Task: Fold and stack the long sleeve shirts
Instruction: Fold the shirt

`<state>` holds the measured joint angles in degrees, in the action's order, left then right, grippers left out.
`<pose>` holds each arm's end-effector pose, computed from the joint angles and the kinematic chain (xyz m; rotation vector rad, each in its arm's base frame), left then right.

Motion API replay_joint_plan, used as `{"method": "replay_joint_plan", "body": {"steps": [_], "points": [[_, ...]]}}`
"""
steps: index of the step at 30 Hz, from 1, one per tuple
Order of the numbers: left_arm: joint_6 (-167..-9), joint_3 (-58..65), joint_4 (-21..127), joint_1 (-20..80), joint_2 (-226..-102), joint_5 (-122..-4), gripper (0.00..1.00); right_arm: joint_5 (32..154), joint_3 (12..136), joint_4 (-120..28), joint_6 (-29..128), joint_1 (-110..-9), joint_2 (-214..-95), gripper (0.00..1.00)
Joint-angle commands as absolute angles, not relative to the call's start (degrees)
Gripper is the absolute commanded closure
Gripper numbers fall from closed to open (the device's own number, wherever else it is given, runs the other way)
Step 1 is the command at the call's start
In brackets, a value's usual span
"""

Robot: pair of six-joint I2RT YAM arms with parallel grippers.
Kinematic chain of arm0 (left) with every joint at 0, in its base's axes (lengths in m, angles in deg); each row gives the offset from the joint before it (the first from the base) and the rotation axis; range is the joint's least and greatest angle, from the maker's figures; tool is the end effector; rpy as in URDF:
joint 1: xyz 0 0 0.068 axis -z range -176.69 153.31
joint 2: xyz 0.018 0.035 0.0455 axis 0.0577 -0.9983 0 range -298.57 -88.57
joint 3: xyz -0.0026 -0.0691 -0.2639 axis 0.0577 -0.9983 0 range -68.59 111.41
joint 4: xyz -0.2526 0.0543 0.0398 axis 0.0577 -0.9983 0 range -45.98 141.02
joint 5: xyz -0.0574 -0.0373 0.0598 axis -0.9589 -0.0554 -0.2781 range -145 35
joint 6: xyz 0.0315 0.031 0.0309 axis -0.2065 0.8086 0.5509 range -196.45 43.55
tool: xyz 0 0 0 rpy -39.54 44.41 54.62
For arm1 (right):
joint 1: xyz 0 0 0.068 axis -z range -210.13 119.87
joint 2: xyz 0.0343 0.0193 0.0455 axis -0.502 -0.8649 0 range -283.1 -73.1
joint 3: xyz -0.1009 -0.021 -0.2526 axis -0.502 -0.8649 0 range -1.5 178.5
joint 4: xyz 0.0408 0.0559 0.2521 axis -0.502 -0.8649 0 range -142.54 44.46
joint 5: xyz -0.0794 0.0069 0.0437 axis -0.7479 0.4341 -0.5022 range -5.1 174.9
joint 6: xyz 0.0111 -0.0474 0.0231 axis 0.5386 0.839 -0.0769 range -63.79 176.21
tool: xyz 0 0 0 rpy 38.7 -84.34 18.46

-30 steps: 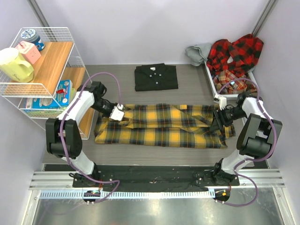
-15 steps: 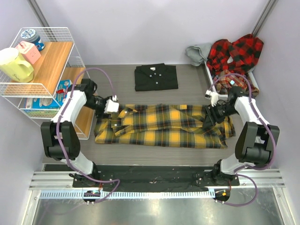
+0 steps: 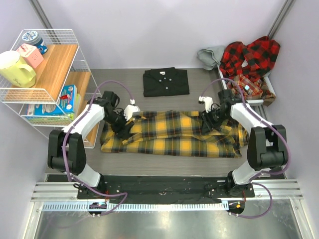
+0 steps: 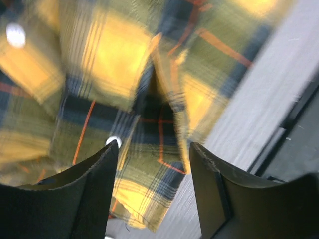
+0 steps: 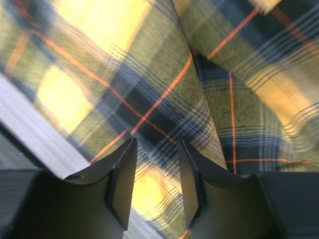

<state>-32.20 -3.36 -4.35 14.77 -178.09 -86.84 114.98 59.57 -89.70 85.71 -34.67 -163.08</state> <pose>0.2750 -0.0750 0.2289 1.3407 2.3858 -0.6785 0.2914 0.0411 0.2113 -0.8865 2.5297 0.6166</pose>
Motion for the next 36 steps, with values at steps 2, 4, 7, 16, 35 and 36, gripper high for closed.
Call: {"method": "replay_joint_plan", "body": {"steps": [2, 4, 7, 16, 35, 36], "points": [[-42.2, -6.1, 4.8, 16.6, -182.0, -70.9, 0.44, 106.6, 56.1, -84.9, 84.1, -35.1, -166.1, 0.58], [-41.3, -6.5, 4.8, 16.8, -184.7, -67.8, 0.45, 105.2, 55.5, -84.9, 84.3, -35.2, -167.1, 0.58], [-38.1, -8.2, 4.2, 17.0, -186.9, -63.4, 0.45, 104.4, 54.4, -85.2, 84.1, -35.5, -167.5, 0.58], [-30.0, -8.2, -5.5, 18.2, -180.4, -64.7, 0.42, 105.5, 62.2, -96.6, 84.0, -33.1, -161.3, 0.42], [-35.8, 10.9, 4.3, 26.3, -187.8, -69.0, 0.21, 109.7, 66.4, -108.5, 94.7, -2.6, -151.9, 0.49], [-36.1, 11.2, 4.1, 26.8, -189.2, -68.2, 0.25, 109.9, 66.9, -109.4, 95.7, -0.9, -152.0, 0.49]]}}
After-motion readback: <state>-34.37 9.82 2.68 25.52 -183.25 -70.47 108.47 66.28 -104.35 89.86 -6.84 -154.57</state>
